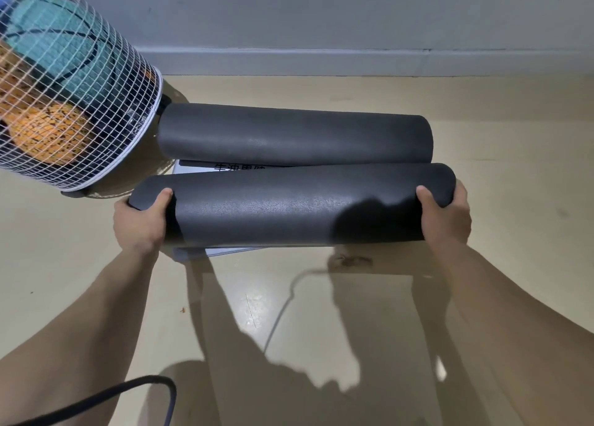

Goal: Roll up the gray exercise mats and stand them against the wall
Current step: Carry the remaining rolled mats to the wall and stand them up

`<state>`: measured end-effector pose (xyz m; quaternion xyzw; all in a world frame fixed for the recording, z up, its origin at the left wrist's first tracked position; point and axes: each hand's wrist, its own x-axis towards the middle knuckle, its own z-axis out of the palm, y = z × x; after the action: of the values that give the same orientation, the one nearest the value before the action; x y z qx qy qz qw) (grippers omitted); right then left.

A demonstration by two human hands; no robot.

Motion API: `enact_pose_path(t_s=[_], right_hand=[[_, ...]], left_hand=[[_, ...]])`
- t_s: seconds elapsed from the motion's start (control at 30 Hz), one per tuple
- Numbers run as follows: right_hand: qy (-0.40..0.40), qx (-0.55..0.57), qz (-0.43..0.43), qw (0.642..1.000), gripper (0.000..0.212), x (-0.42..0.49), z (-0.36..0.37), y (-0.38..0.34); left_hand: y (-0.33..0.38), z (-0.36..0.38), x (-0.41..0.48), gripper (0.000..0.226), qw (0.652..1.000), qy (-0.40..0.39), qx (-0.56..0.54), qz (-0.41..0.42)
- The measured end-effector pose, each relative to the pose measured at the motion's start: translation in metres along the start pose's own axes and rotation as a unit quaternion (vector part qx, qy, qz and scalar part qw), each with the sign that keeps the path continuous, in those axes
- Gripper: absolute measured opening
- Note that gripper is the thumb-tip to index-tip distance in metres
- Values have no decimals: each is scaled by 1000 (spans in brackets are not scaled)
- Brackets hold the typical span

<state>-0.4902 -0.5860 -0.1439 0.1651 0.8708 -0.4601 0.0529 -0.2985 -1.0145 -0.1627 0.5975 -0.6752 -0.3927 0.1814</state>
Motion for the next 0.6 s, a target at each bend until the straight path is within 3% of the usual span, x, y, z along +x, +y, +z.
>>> enact_pose_path(t_s=[0.23,0.43,0.53,0.6], right_hand=[[-49,-109,1,993,70,-1,-11,9],[-81,-1,83,993,63,11,-25,9],[-81,8,81,993,48,12,-26,14],[-71,-12,83,994,53,10,-27,11]], left_hand=[[-10,-4,-25,89,1000,-16,10,21],[-10,-16,-8,100,997,-69,15,-29],[-10,-20,-2,101,995,-81,33,-39],[-9,-21,-2,95,995,-68,69,-38]])
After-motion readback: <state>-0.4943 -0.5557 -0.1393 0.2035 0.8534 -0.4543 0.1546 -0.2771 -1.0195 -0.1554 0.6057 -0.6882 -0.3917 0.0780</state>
